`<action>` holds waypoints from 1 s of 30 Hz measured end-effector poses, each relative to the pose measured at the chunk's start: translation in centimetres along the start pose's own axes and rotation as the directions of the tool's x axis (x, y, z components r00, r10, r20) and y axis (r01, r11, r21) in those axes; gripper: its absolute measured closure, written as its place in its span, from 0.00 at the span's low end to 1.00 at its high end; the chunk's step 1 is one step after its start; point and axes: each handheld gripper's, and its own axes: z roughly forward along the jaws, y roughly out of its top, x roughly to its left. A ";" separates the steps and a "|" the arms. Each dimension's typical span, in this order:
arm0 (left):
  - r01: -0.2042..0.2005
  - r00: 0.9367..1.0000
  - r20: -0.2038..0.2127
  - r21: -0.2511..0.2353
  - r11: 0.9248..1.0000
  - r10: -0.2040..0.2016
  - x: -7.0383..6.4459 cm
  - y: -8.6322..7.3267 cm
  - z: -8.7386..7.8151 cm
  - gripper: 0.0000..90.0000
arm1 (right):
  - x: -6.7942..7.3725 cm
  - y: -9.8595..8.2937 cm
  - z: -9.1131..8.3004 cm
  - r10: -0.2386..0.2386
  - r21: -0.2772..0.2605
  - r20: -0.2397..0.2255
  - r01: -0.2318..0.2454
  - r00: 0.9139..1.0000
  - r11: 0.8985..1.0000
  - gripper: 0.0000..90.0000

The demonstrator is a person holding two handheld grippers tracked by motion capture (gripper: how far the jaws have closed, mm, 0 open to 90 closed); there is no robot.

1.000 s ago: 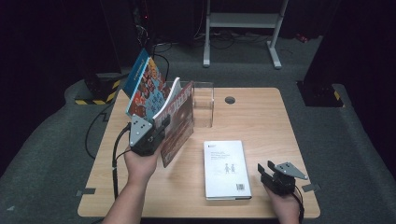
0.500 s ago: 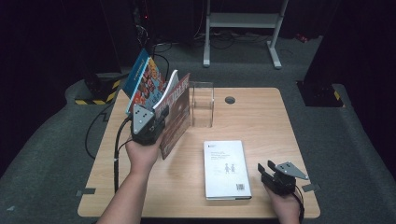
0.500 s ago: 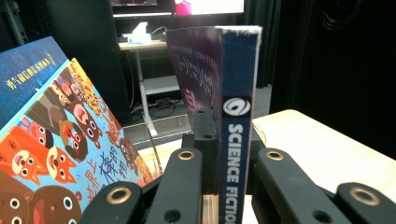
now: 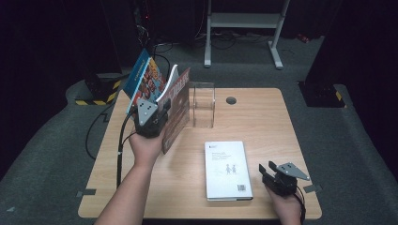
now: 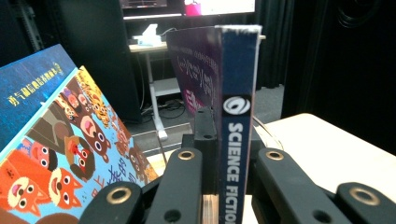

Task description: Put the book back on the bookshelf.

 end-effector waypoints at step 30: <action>-0.008 0.999 -0.050 -0.007 1.000 0.008 0.0 0.9 4.3 0.93 | 0.1 0.1 0.1 -0.030 0.018 -0.020 0.030 0.999 0.999 0.68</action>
